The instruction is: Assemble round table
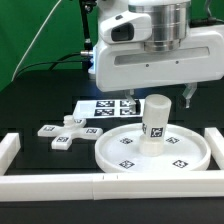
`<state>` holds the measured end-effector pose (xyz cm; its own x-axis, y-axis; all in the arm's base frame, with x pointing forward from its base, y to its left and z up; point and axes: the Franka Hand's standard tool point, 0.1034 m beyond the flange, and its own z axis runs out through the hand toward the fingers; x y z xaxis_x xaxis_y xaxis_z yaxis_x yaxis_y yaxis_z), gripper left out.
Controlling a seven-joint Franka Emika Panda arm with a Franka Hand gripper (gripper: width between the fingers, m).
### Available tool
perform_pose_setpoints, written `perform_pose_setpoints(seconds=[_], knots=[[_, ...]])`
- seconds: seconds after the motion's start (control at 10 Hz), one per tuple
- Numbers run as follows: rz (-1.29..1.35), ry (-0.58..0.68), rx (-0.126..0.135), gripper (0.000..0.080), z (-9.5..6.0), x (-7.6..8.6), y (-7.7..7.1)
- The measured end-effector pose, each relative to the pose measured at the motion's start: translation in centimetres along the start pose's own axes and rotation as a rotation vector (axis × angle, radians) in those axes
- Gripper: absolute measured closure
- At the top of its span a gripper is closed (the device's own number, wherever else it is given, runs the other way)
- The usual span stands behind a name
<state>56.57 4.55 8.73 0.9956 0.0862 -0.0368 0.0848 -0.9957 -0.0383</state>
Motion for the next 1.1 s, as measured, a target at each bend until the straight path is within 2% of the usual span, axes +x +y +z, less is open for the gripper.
perform_pose_setpoints(seconds=[0.1, 0.2, 0.3, 0.4, 0.7, 0.9, 1.1], knots=[[0.007, 0.0, 0.0, 0.0159, 0.1, 0.0, 0.0], [0.023, 0.0, 0.0, 0.0331, 0.1, 0.0, 0.0], [0.042, 0.002, 0.0, 0.0331, 0.1, 0.0, 0.1], [0.105, 0.002, -0.001, 0.0386, 0.1, 0.0, 0.2], [0.401, 0.102, -0.023, 0.0386, 0.2, 0.2, 0.5], [0.682, 0.145, -0.015, 0.0386, 0.2, 0.0, 0.9], [0.911, 0.152, 0.011, 0.0386, -0.1, 0.1, 1.0]])
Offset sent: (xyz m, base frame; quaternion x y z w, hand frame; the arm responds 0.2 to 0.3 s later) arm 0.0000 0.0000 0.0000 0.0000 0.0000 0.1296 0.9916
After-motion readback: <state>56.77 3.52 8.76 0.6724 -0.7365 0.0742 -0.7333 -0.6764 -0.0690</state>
